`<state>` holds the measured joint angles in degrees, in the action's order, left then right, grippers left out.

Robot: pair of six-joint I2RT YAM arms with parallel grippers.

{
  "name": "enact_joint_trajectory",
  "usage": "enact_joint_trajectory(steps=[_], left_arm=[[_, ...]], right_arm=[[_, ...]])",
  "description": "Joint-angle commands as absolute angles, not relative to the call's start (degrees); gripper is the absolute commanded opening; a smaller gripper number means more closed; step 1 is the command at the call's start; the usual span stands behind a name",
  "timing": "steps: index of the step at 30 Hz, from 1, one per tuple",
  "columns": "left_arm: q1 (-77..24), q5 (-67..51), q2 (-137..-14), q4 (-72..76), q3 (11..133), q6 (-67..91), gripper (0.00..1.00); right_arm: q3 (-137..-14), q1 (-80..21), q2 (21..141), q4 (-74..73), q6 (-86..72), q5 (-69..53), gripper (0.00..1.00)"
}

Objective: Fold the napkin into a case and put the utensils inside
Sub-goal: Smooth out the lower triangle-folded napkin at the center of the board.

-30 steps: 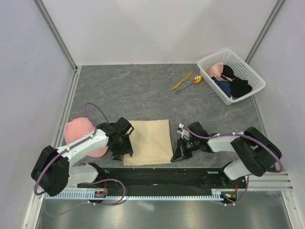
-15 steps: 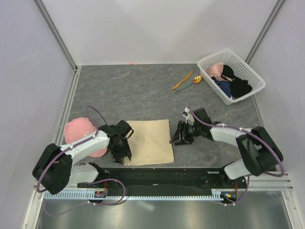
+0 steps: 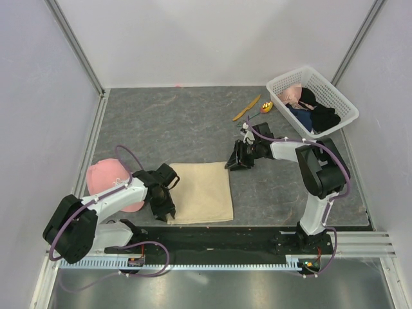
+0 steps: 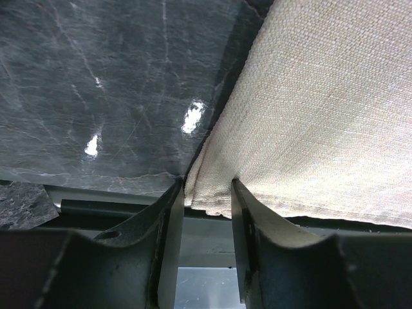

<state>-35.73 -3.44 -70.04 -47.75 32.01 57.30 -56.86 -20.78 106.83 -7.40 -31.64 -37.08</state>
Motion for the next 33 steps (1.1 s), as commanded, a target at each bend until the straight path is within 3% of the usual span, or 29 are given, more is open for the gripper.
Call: enact_joint_trajectory(steps=[1, 8, 13, 20, 22, 25, 26, 28, 29, 33], left_arm=[[-35.6, -3.6, -69.3, -46.2, 30.8, 59.9, 0.37], [-35.6, -4.7, -68.9, -44.5, 31.0, 59.5, 0.32], [-35.6, -4.9, -69.7, -43.1, 31.5, 59.2, 0.28], [-36.7, -6.9, -73.3, -38.9, 33.7, 58.2, 0.19], [-37.1, -7.1, -75.4, -38.4, 35.4, 58.0, 0.19], [-37.5, -7.5, -75.9, -38.5, 37.4, 58.4, 0.21], [-37.7, -7.6, -75.5, -38.4, 37.8, 58.5, 0.26], [-37.8, -8.3, -74.0, -38.6, 38.7, 58.1, 0.32], [-37.8, -8.4, -73.5, -38.8, 38.8, 58.1, 0.41], [-37.8, -9.7, -69.5, -41.2, 39.2, 58.4, 0.52]], right_arm=[[-58.4, -20.7, 108.8, -6.6, -30.7, -39.5, 0.44], [-56.8, -20.7, 110.8, -1.7, -33.6, -39.8, 0.39], [-56.6, -17.8, 111.2, -2.7, -34.6, -35.1, 0.15], [-62.7, -14.3, 110.3, -12.3, -25.8, -31.0, 0.11], [-64.1, -14.2, 110.2, -15.0, -23.8, -29.3, 0.13], [-67.0, -14.2, 110.0, -19.9, -22.2, -27.2, 0.29], [-68.6, -14.3, 109.6, -21.5, -22.0, -26.5, 0.39], [-70.2, -14.4, 109.0, -26.7, -21.3, -26.2, 0.43], [-70.0, -14.7, 107.1, -27.6, -21.1, -26.5, 0.48], [-63.4, -16.3, 100.5, -29.1, -21.2, -30.2, 0.57]])
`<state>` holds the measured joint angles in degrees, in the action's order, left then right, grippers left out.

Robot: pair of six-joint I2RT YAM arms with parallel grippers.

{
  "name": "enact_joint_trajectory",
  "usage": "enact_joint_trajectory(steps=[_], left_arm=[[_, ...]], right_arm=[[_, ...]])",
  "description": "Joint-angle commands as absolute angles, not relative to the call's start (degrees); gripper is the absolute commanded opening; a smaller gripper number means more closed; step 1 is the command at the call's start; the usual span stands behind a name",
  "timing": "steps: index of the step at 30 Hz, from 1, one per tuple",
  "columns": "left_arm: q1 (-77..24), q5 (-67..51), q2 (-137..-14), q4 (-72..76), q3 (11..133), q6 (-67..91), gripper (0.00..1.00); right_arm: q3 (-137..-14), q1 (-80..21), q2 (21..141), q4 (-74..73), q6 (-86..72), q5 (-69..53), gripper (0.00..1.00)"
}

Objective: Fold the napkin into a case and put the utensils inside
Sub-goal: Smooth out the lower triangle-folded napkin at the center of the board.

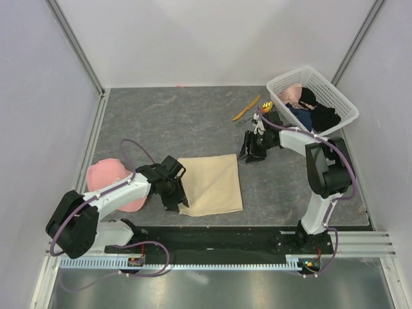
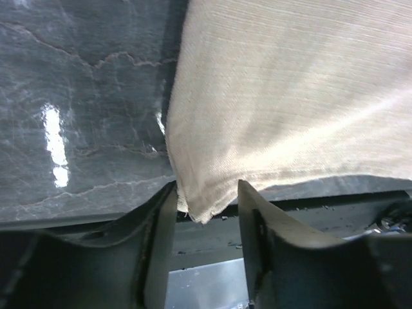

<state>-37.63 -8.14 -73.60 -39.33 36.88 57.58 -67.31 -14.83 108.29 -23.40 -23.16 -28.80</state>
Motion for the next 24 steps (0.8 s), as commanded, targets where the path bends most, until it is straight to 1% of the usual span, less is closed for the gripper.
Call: enact_joint_trajectory(steps=[1, 5, 7, 9, 13, 21, 22, 24], left_arm=[[-37.8, -9.1, -68.1, -42.2, 39.4, 58.4, 0.54], [-37.4, -7.1, -66.4, -45.4, 41.8, 56.7, 0.57], [-37.0, -7.8, -66.9, -46.6, 43.6, 55.3, 0.59], [-36.8, -8.4, -67.8, -47.5, 44.8, 54.5, 0.59], [-36.0, -7.6, -67.7, -47.7, 45.3, 53.7, 0.60], [-34.3, -8.2, -68.6, -46.6, 47.4, 52.6, 0.61], [-34.1, -8.3, -68.6, -46.3, 47.3, 52.6, 0.61], [-33.7, -8.7, -68.5, -46.0, 47.0, 52.5, 0.61]], right_arm=[[-59.2, -17.8, 97.2, -29.0, -21.2, -30.7, 0.58], [-49.3, -21.4, 89.2, -28.1, -22.4, -31.1, 0.59], [-44.1, -22.2, 84.8, -26.5, -24.3, -31.1, 0.57], [-41.2, -22.5, 82.4, -24.9, -25.5, -31.4, 0.57], [-35.3, -23.5, 80.8, -21.8, -26.9, -33.9, 0.50], [-34.1, -25.6, 78.2, -19.5, -29.1, -32.8, 0.51], [-34.0, -25.5, 77.4, -20.3, -29.3, -30.9, 0.53], [-33.8, -25.6, 75.1, -21.0, -29.9, -30.6, 0.55]])
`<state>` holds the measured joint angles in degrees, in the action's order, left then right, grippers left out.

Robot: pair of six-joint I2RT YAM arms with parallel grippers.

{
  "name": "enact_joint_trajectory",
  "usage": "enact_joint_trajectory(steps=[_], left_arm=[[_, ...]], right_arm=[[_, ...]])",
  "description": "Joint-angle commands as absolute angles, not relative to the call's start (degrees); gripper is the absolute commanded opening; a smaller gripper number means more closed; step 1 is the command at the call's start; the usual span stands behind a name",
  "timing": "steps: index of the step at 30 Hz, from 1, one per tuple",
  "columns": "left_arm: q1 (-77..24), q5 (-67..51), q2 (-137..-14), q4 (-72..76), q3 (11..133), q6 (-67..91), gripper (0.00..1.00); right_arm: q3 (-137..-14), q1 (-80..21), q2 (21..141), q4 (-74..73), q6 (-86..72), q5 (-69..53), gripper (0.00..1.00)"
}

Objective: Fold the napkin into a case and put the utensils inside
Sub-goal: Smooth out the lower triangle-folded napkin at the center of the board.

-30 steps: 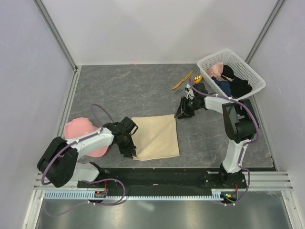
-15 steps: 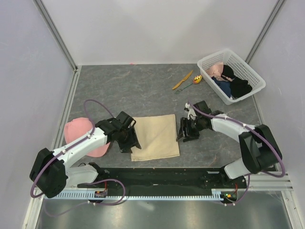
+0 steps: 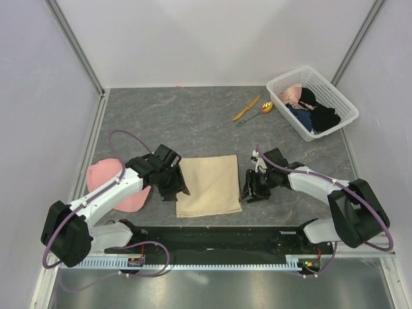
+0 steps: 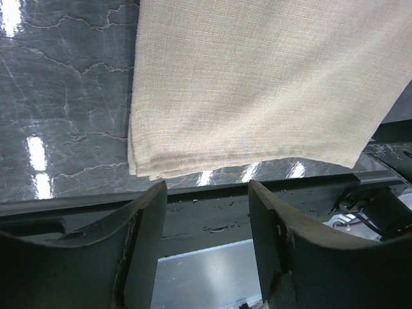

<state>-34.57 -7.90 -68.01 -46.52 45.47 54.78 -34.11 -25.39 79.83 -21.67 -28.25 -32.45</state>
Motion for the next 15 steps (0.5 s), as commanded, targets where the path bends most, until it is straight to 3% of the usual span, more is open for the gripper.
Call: enact_joint_trajectory(steps=[1, 8, 15], left_arm=[[-33.5, -8.7, -68.3, -45.9, 46.9, 52.4, 0.61], [-31.6, -9.6, -69.3, -44.8, 47.5, 50.9, 0.61], [-30.1, -9.9, -70.1, -44.8, 49.0, 49.7, 0.61]], right_arm=[[-34.0, -25.6, 74.4, -21.9, -30.3, -30.6, 0.55], [-32.9, -28.9, 75.8, -19.0, -32.1, -33.6, 0.59], [-30.5, -30.1, 79.9, -14.5, -32.7, -31.8, 0.47]])
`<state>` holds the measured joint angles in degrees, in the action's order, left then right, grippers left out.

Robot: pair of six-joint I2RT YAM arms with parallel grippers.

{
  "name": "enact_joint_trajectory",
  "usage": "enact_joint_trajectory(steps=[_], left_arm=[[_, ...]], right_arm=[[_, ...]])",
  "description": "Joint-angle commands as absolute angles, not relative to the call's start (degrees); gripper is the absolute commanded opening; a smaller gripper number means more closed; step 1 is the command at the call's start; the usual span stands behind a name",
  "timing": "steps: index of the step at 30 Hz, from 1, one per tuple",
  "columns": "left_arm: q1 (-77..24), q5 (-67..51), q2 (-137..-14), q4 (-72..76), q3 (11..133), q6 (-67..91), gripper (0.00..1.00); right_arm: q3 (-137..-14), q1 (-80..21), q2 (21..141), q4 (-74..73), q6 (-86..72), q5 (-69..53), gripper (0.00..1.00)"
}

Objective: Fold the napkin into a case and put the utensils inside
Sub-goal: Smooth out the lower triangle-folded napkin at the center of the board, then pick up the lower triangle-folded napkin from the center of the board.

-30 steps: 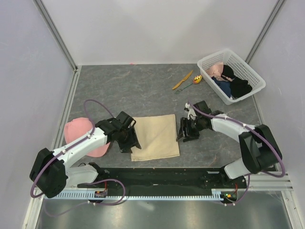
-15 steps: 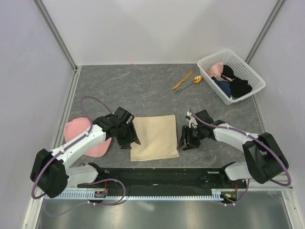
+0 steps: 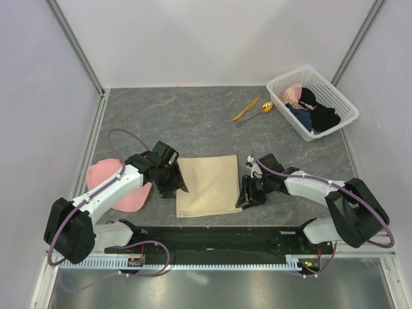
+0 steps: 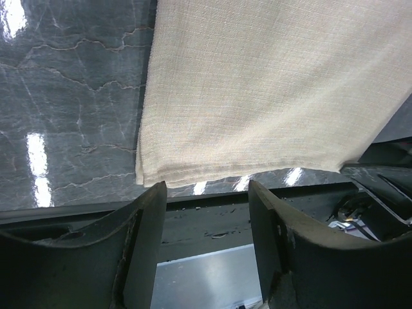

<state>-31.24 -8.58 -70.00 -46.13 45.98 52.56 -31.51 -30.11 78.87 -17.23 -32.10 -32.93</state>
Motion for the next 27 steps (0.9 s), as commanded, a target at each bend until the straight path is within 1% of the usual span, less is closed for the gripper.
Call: enact_joint_trajectory(steps=[1, 2, 5, 6, 8, 10, 11, 13, 14, 15, 16, 18, 20, 24, 25, 27], left_arm=[[-29.9, -9.8, -70.1, -44.8, 49.3, 49.6, 0.61], [-29.3, -10.0, -70.1, -44.8, 49.5, 49.2, 0.61], [-27.7, -10.5, -70.7, -44.8, 50.4, 48.2, 0.61], [-27.3, -10.6, -70.8, -44.8, 51.0, 47.9, 0.61], [-26.1, -10.7, -71.0, -44.8, 51.6, 47.2, 0.61], [-25.1, -11.1, -71.4, -44.8, 52.6, 46.5, 0.61], [-24.7, -11.2, -71.5, -44.8, 52.9, 46.2, 0.61], [-23.6, -11.2, -71.1, -45.2, 53.4, 46.0, 0.61], [-23.1, -11.3, -70.8, -45.3, 53.5, 46.0, 0.61], [-22.8, -11.2, -70.1, -45.3, 53.5, 45.9, 0.61], [-21.9, -10.8, -69.8, -45.4, 53.5, 45.9, 0.61], [-20.9, -9.9, -68.5, -46.5, 53.6, 46.1, 0.61], [-19.6, -6.7, -67.2, -48.6, 54.2, 47.3, 0.61], [-16.8, -2.0, -62.7, -50.3, 54.6, 48.9, 0.61], [-16.4, -0.4, -61.4, -50.9, 54.9, 49.2, 0.61], [-15.4, 1.9, -60.9, -54.0, 56.3, 50.4, 0.62]], right_arm=[[-30.3, -30.1, 80.2, -15.1, -32.3, -31.0, 0.45], [-29.7, -30.1, 80.8, -15.3, -32.2, -30.2, 0.38], [-29.5, -28.8, 80.9, -18.9, -30.3, -24.4, 0.27], [-29.7, -28.5, 80.5, -21.0, -29.4, -21.9, 0.26], [-29.8, -28.2, 78.9, -21.2, -29.5, -21.9, 0.23], [-31.5, -28.2, 77.5, -23.3, -29.7, -21.0, 0.24], [-32.1, -28.3, 76.9, -24.2, -29.7, -20.8, 0.35], [-35.1, -28.4, 74.2, -27.1, -29.8, -19.1, 0.45], [-36.8, -28.8, 73.3, -28.9, -29.4, -17.3, 0.51], [-38.7, -29.0, 72.6, -33.1, -28.9, -15.4, 0.54], [-42.8, -29.4, 71.6, -35.1, -27.7, -11.3, 0.55], [-47.1, -31.4, 71.6, -40.1, -27.2, -7.4, 0.59], [-52.4, -34.5, 73.2, -41.9, -27.7, -3.3, 0.61], [-58.9, -43.0, 78.5, -41.4, -32.8, 1.8, 0.62], [-61.6, -47.2, 81.3, -41.1, -33.7, 2.8, 0.63], [-64.2, -50.8, 83.9, -39.7, -36.6, 5.2, 0.64]])
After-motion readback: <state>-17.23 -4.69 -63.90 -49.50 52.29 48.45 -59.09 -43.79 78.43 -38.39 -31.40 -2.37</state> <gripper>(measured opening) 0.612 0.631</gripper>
